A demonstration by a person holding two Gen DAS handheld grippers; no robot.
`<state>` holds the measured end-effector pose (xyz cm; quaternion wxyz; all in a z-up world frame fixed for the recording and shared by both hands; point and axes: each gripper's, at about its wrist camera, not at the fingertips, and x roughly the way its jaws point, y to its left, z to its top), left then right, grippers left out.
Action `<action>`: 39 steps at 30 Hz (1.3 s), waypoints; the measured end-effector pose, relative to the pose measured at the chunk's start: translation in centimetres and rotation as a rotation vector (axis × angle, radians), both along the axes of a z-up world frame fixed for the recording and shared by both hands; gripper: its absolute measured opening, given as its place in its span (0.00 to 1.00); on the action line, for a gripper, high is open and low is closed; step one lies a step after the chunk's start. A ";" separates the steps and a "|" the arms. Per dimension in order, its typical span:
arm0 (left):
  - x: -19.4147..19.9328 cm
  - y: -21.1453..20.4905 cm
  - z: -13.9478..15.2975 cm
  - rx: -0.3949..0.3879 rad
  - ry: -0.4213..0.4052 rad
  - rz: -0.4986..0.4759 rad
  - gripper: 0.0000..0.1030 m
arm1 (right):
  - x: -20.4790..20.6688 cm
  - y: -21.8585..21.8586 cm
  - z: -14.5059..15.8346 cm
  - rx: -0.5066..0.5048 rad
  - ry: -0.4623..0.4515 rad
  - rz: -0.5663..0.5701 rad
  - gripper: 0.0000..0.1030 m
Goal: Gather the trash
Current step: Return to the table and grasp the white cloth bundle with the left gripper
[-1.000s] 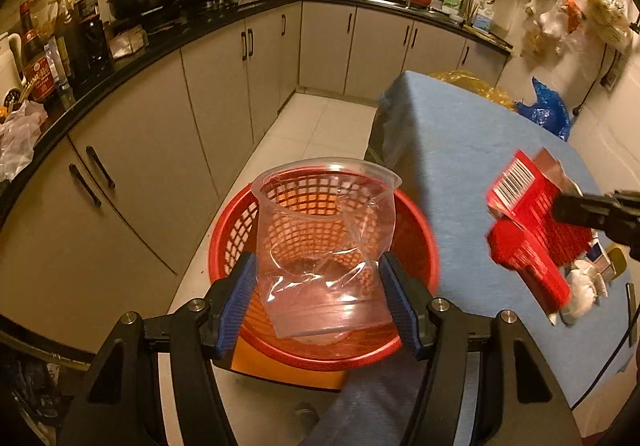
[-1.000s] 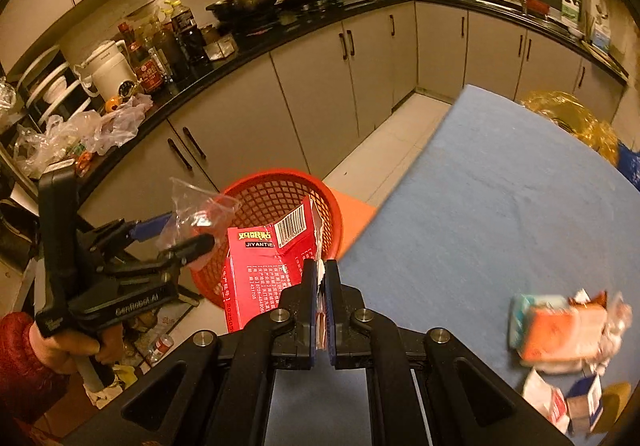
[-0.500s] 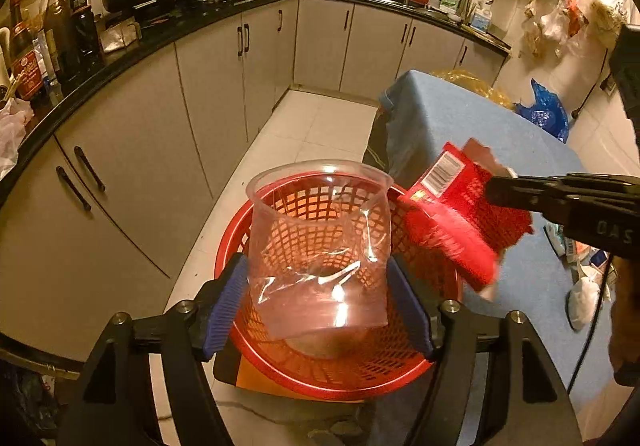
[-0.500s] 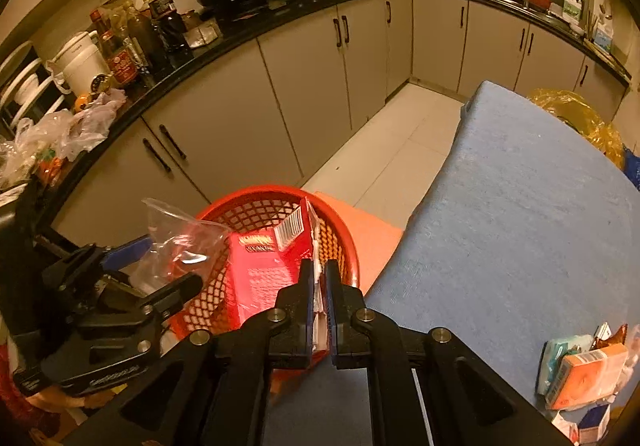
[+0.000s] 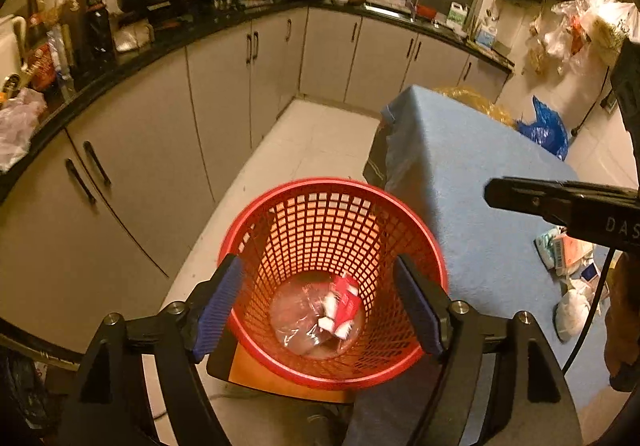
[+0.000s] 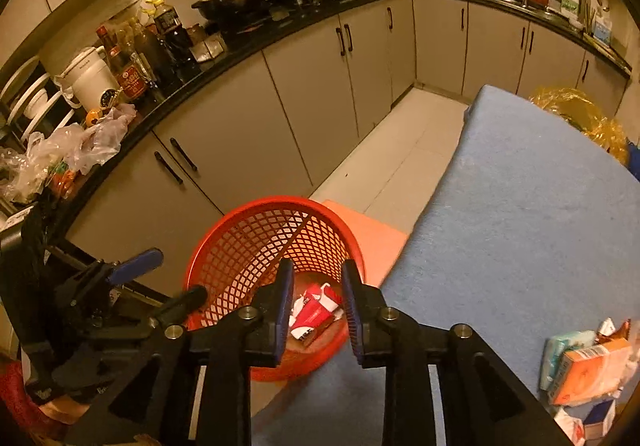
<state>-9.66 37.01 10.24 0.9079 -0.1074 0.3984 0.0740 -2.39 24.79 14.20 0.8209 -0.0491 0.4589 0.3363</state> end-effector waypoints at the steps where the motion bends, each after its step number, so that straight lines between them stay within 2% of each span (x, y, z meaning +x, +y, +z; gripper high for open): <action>1: -0.4 -0.1 0.3 0.001 -0.006 0.007 0.74 | -0.4 -0.6 0.3 0.005 -0.004 0.002 0.30; 9: -3.9 -4.2 2.0 0.051 -0.017 0.061 0.75 | -3.0 -4.4 1.1 0.042 0.014 0.053 0.31; 15: -5.2 -8.5 2.1 0.051 -0.004 0.056 0.75 | -4.6 -7.9 0.7 0.046 0.032 0.068 0.35; 19: -5.7 -11.1 1.6 0.032 0.022 0.047 0.75 | -5.3 -11.1 0.9 0.050 0.019 0.040 0.37; 21: -5.9 -12.5 1.6 0.039 0.030 0.032 0.75 | -5.6 -13.2 0.9 0.055 0.014 0.009 0.41; 28: -4.9 -16.7 1.5 0.033 0.062 -0.061 0.75 | -6.6 -22.0 -0.2 0.061 0.026 -0.157 0.42; 35: -2.3 -22.5 1.0 -0.014 0.109 -0.216 0.75 | -8.6 -31.9 -1.7 0.054 0.056 -0.375 0.42; 39: -0.6 -26.3 0.1 -0.049 0.146 -0.305 0.76 | -9.8 -35.8 -2.3 0.056 0.085 -0.464 0.42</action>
